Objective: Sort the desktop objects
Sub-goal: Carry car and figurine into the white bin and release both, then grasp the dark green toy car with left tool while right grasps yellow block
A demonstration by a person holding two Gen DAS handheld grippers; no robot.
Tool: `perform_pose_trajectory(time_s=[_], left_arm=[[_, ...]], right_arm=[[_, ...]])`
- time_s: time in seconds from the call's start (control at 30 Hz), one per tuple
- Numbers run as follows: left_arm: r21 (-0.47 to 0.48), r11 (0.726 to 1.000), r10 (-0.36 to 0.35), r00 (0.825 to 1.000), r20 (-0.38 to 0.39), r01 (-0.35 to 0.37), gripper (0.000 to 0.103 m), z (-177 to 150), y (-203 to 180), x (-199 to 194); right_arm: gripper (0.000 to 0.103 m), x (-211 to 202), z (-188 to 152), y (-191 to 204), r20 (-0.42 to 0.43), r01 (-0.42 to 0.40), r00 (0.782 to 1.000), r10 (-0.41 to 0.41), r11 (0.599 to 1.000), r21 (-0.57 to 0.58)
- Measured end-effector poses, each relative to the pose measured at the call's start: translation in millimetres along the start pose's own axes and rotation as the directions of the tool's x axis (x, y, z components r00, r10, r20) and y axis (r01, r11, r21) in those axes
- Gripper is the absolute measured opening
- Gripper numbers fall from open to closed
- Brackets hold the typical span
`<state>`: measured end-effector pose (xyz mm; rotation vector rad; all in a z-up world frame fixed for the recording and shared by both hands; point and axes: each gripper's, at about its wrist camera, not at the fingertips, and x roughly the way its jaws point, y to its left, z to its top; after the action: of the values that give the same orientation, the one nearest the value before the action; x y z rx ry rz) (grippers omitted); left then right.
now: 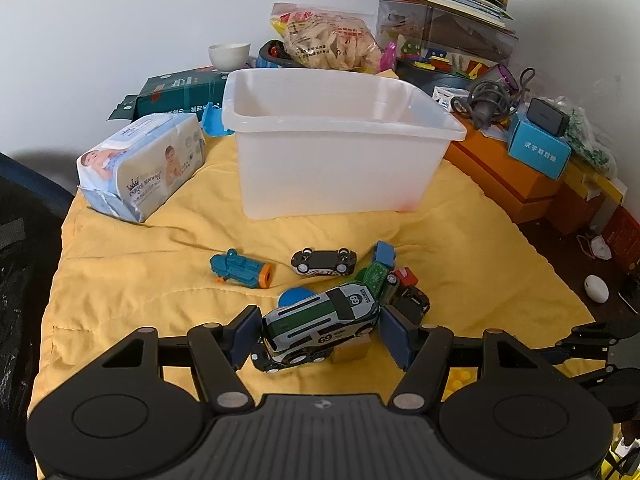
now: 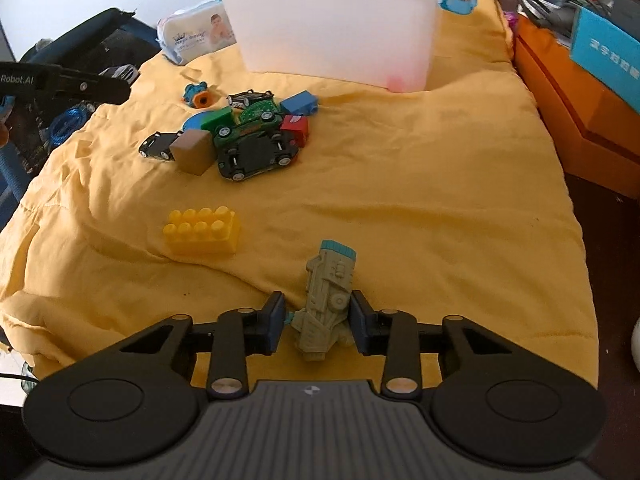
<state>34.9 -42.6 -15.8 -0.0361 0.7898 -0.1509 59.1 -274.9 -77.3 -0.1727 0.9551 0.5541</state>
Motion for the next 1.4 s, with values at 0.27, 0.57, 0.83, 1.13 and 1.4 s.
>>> perform_pose_trajectory(time_s=[0.27,0.57,0.83,1.13,1.4], left_arm=[[-0.008,1.000,-0.010,0.999,0.050,0.010,0.068,24,1,-6],[-0.029,1.000,-0.006,0.988,0.151,0.011,0.068,96,12,-3],[-0.054,0.999,0.013,0.984,0.176,-0.003,0.068,164,24,35],[-0.020,0.997,0.070,0.993,0.091,-0.069,0.069,191,23,92],[-0.033,0.996,0.090,0.993,0.080,-0.087,0.069,169,33,84]], right_arm=[[0.037,-28,35,0,0.145,-0.016,0.989,0.012,1.000,0.027],[0.037,-55,135,-17,0.363,-0.014,0.932,0.001,0.999,0.034],[0.038,-22,211,-39,0.372,0.029,0.928,-0.037,0.999,0.027],[0.060,19,251,-50,0.300,0.081,0.950,-0.084,0.996,0.023],[0.073,7,235,-55,0.334,0.051,0.941,-0.058,0.998,0.029]])
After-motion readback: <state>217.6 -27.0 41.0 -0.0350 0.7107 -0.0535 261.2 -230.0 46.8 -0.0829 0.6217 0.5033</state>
